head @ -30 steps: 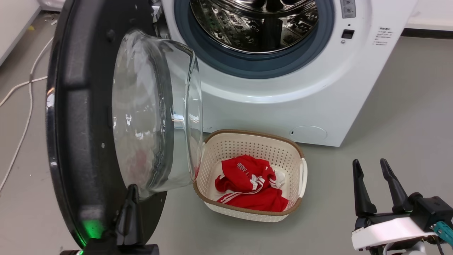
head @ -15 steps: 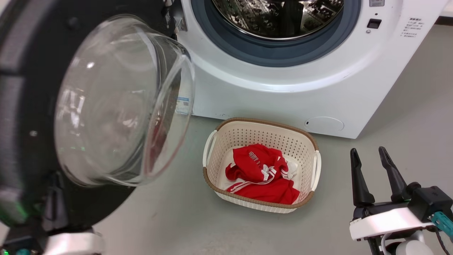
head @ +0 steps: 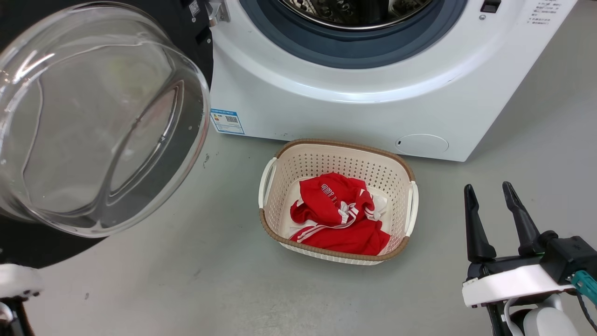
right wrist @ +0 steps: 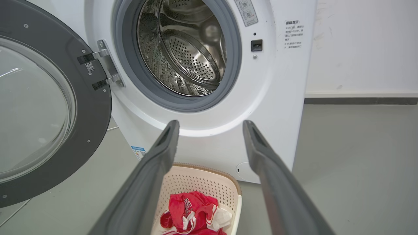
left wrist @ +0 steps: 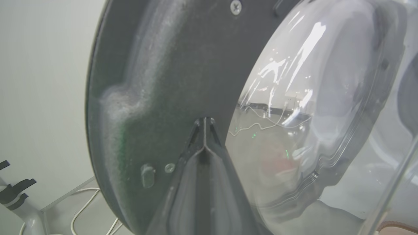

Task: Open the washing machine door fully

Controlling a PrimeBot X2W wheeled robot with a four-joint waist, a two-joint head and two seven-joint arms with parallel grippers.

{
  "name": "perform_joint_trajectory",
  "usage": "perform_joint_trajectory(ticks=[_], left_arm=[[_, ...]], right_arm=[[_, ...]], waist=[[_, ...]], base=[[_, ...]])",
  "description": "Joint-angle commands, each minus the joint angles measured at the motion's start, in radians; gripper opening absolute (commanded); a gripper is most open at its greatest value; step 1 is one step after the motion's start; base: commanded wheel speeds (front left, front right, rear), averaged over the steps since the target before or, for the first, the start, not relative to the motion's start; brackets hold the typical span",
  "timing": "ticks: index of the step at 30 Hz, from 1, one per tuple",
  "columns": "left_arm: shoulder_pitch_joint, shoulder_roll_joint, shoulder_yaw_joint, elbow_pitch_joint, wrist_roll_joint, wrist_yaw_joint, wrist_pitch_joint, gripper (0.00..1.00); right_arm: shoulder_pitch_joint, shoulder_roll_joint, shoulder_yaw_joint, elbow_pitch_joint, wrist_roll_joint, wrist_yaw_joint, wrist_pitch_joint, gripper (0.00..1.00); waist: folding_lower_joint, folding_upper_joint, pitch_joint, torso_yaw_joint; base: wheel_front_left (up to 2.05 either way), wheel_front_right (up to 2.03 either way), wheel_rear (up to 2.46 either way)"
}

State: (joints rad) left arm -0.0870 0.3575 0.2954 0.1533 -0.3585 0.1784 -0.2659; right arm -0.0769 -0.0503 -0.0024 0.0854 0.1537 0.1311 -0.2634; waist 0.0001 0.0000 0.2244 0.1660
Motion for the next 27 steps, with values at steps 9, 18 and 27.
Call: perform_joint_trajectory(ticks=[9,18,27], left_arm=[[-0.128,0.08,0.042,0.174,0.011,-0.056,0.003,0.0],[-0.256,0.15,0.077,0.364,0.047,-0.143,0.003,0.0],[-0.222,0.107,0.132,0.389,0.103,-0.202,0.003,0.0]], right_arm=[[-0.024,0.0,-0.008,0.003,0.0,-0.001,-0.002,1.0],[-0.032,0.0,-0.004,0.008,-0.002,-0.001,-0.002,1.0],[-0.001,0.0,0.002,0.023,0.017,-0.001,-0.002,1.0]], waist=[[-0.0001,0.0,0.01,0.001],[-0.0001,0.0,0.011,0.009],[-0.0001,0.0,-0.039,0.01]], base=[[0.0,0.0,0.0],[0.0,0.0,0.0],[0.0,0.0,0.0]])
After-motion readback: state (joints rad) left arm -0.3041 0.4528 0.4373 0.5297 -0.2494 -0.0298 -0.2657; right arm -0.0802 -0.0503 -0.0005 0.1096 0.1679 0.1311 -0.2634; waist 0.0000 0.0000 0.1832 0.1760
